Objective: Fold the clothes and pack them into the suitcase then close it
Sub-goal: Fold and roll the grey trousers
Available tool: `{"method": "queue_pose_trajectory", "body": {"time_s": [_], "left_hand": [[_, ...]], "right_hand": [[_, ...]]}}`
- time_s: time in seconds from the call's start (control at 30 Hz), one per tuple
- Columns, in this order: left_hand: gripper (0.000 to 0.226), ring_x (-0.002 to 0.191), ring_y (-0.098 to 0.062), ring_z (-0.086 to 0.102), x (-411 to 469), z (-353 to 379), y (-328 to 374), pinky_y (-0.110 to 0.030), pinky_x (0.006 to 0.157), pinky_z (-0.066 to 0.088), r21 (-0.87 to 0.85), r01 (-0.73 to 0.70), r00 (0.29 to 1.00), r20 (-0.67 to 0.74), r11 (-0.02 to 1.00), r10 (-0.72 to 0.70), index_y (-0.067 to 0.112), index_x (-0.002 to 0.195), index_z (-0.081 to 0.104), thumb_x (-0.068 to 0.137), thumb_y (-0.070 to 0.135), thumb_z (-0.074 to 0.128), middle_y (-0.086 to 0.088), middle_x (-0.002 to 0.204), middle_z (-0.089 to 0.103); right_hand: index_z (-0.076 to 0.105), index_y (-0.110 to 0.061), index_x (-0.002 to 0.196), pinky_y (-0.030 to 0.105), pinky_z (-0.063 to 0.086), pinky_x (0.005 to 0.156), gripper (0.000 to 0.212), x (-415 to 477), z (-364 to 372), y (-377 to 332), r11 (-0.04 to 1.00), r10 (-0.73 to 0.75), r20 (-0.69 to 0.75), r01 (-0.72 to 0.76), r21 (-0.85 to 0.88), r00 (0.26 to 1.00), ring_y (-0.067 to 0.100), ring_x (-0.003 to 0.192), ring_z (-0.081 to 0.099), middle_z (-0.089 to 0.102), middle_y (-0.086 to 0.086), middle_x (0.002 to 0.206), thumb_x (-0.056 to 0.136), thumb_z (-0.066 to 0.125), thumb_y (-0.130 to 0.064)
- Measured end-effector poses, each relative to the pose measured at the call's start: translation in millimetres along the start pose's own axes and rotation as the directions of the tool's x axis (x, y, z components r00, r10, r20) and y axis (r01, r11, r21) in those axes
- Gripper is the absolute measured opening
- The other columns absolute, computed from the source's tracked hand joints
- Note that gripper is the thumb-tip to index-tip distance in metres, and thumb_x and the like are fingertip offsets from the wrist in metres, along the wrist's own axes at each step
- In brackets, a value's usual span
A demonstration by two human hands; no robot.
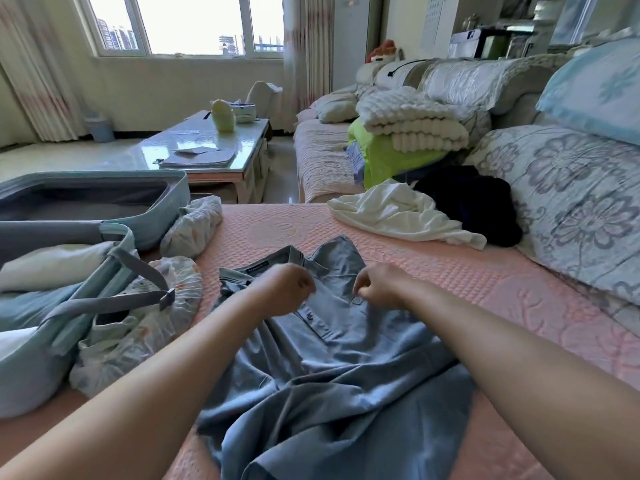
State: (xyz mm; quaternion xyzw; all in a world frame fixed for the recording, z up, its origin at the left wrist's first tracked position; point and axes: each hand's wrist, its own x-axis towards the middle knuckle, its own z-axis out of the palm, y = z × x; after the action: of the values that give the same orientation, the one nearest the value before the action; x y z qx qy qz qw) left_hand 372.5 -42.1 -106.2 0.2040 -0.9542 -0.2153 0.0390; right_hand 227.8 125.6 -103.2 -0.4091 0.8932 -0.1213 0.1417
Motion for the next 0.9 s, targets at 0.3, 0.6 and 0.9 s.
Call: {"method": "queue_pose_trajectory", "body": {"time_s": [0.3,0.6,0.9], "left_hand": [[0.041,0.118,-0.034,0.057,98,19,-31,-0.045,0.09,0.052,0.303,0.198,0.978,-0.13,0.932,-0.165,0.024,0.139,0.048,0.098,0.026,0.054,-0.01,0.14,0.048],[0.029,0.105,-0.037,0.06,155,33,-31,-0.036,0.084,0.048,0.258,0.226,0.974,-0.085,0.939,-0.211,0.005,0.115,0.061,0.093,0.021,0.057,-0.022,0.117,0.065],[0.051,0.114,-0.033,0.053,213,45,92,-0.033,0.087,0.043,-0.239,-0.153,0.949,-0.307,0.959,0.075,0.018,0.128,0.054,0.082,-0.004,0.057,-0.013,0.127,0.051]], "right_hand": [[0.025,-0.026,0.156,0.041,0.035,0.114,0.059,89,23,35,0.991,0.12,-0.134,-0.11,0.081,0.984,0.034,0.141,0.038,0.031,0.013,0.16,0.102,0.045,-0.03],[0.059,-0.04,0.135,0.036,0.048,0.101,0.042,117,14,60,0.991,-0.116,-0.182,0.101,-0.089,0.976,0.026,0.12,0.058,0.06,-0.001,0.136,0.096,0.057,-0.024],[0.056,-0.012,0.129,0.039,0.043,0.064,0.035,82,-29,148,0.877,0.198,-0.507,-0.383,-0.29,0.839,0.038,0.102,0.064,0.041,0.014,0.142,0.1,0.039,-0.004]]}}
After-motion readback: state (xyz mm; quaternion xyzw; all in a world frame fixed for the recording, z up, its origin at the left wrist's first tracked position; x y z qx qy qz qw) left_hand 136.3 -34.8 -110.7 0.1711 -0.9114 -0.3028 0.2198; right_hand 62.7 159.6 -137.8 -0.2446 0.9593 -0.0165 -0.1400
